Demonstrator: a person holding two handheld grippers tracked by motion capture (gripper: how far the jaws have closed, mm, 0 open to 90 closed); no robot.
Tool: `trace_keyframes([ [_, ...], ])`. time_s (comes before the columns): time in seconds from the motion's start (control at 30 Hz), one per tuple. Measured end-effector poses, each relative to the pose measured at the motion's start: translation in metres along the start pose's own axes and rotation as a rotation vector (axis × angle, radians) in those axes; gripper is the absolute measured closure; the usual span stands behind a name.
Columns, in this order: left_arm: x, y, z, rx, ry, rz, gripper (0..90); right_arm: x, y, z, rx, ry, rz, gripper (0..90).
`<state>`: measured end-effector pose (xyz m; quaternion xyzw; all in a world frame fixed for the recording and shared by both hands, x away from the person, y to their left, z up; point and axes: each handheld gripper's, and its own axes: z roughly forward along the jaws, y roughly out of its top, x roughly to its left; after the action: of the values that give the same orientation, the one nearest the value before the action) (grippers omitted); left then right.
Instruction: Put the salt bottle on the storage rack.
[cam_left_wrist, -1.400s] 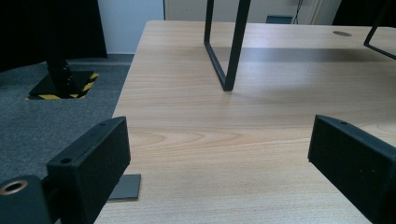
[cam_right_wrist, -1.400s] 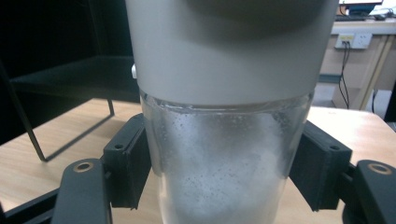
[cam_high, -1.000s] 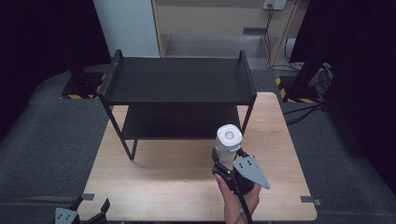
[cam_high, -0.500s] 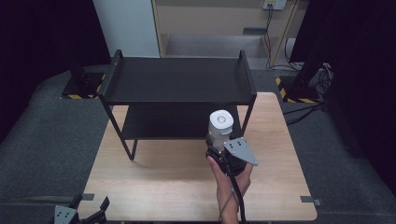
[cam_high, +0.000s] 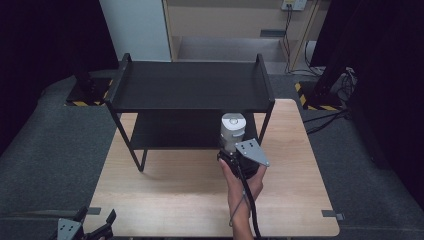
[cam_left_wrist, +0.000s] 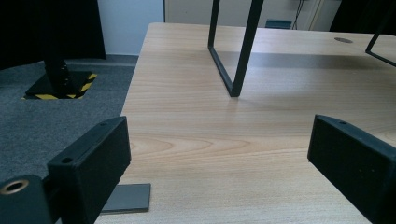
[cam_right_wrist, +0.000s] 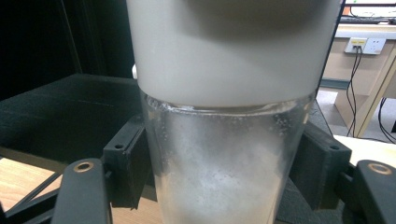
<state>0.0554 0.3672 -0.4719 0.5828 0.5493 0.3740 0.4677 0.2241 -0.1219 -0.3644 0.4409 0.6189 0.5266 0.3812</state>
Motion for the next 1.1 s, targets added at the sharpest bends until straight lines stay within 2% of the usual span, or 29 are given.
trace_keyframes([
  [0.67,0.008,0.000,0.002,0.003,0.013,-0.007,4.5,-0.001,-0.002,0.029,0.047,-0.010,0.005,30.2],
  [1.1,0.009,-0.001,0.003,0.008,0.015,-0.010,4.5,-0.002,-0.002,0.042,0.040,-0.021,0.013,30.1],
])
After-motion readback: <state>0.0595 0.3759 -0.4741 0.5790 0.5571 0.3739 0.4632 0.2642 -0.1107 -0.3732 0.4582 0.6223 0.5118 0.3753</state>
